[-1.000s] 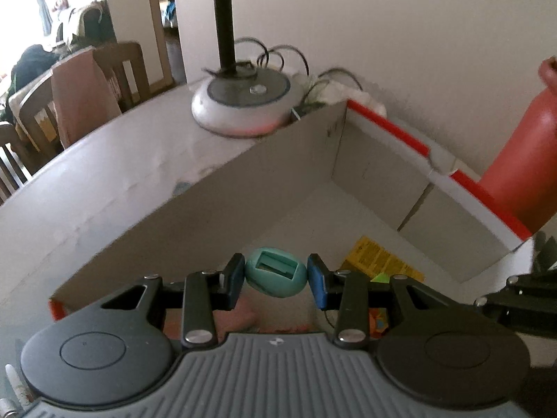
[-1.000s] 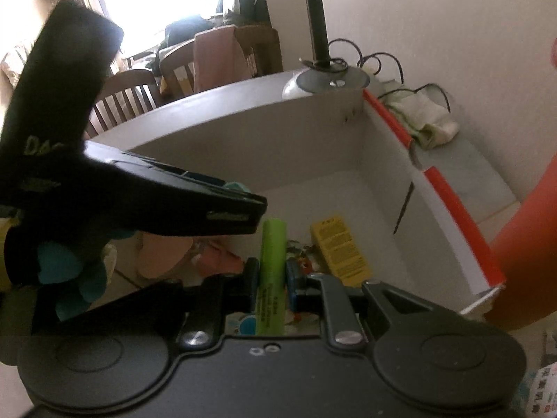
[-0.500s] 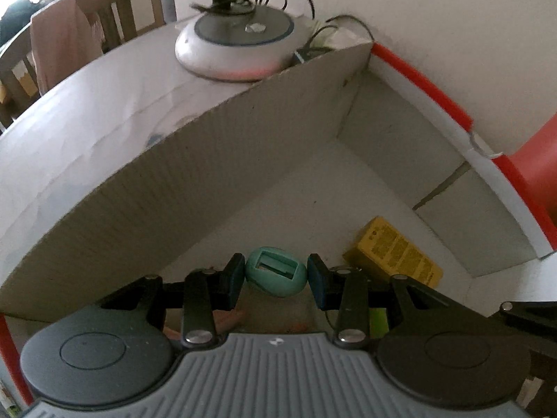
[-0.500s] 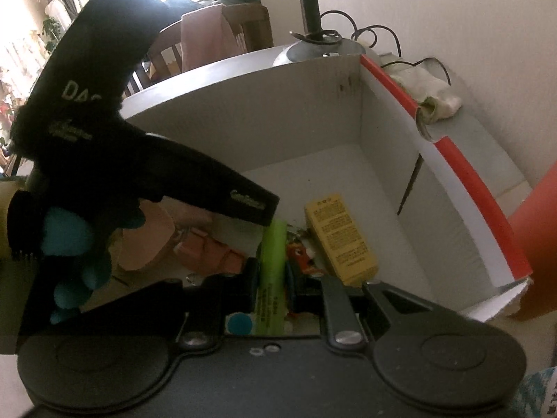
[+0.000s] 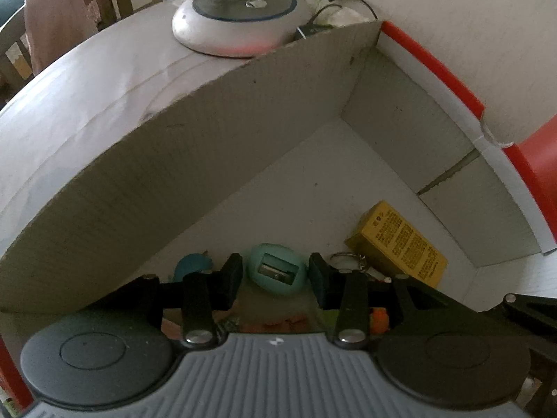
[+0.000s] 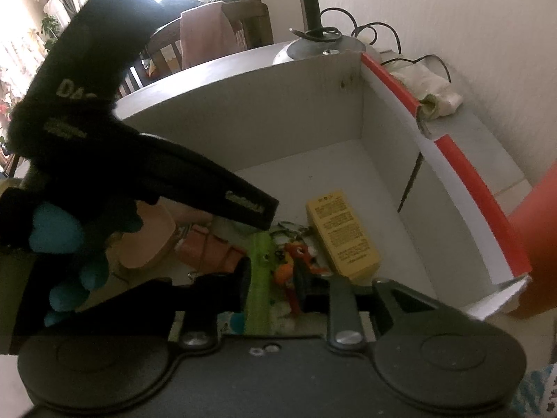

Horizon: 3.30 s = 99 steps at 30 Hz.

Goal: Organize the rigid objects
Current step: 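Open both tools to drop the sharpener and glue stick into the box, then move both tools back over the glass jar and white marker on the table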

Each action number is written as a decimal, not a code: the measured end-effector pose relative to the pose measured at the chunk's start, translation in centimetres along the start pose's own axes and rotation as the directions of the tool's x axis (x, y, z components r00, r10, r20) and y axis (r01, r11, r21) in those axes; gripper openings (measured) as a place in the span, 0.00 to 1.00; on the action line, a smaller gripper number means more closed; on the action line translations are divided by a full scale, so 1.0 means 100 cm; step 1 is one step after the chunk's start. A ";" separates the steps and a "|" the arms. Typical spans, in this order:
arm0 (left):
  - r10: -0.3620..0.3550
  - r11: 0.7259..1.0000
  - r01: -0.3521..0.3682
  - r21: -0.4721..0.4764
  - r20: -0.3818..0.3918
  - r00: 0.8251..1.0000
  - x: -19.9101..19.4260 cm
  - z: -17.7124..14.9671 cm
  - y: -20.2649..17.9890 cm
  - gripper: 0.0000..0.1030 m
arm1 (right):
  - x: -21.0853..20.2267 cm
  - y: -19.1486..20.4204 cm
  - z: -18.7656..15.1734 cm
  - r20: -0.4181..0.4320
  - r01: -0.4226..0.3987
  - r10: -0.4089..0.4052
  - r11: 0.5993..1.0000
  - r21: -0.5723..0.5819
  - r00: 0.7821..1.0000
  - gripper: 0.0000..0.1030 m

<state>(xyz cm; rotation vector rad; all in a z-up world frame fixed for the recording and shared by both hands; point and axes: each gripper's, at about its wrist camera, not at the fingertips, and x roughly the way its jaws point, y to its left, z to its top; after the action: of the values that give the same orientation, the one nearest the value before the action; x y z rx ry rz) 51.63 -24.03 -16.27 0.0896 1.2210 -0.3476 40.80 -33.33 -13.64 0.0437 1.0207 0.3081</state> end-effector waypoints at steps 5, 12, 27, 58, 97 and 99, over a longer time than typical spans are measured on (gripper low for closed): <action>-0.005 1.000 0.004 0.003 0.047 0.999 -0.014 -0.007 -0.002 0.50 | -0.009 0.001 -0.002 0.015 -0.004 0.004 1.000 0.003 1.000 0.31; 0.018 1.000 -0.020 0.021 0.115 0.993 -0.044 -0.021 -0.005 0.57 | -0.025 0.002 -0.006 0.044 -0.004 0.004 1.000 0.007 0.999 0.35; 0.041 0.999 -0.037 -0.021 0.240 0.970 -0.124 -0.074 0.015 0.57 | -0.070 0.042 -0.013 0.137 -0.049 0.059 0.996 -0.076 0.989 0.55; 0.184 0.966 -0.074 -0.249 0.452 0.873 -0.252 -0.224 0.110 0.79 | -0.102 0.164 -0.037 0.150 -0.259 0.311 0.921 -0.291 0.938 0.87; 0.390 0.798 -0.154 -0.583 0.304 0.869 -0.172 -0.257 0.229 0.99 | 0.029 0.260 -0.058 0.006 -0.234 0.268 0.851 -0.471 0.963 0.77; 0.401 0.786 -0.169 -0.595 0.283 0.871 -0.164 -0.255 0.234 0.99 | 0.037 0.263 -0.055 0.002 -0.229 0.262 0.848 -0.477 0.965 0.75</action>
<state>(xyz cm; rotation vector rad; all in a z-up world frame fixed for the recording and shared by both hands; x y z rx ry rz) 30.90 8.00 -12.58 -0.2867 0.8392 0.2705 31.84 -7.79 -14.96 -0.2610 0.8493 0.7831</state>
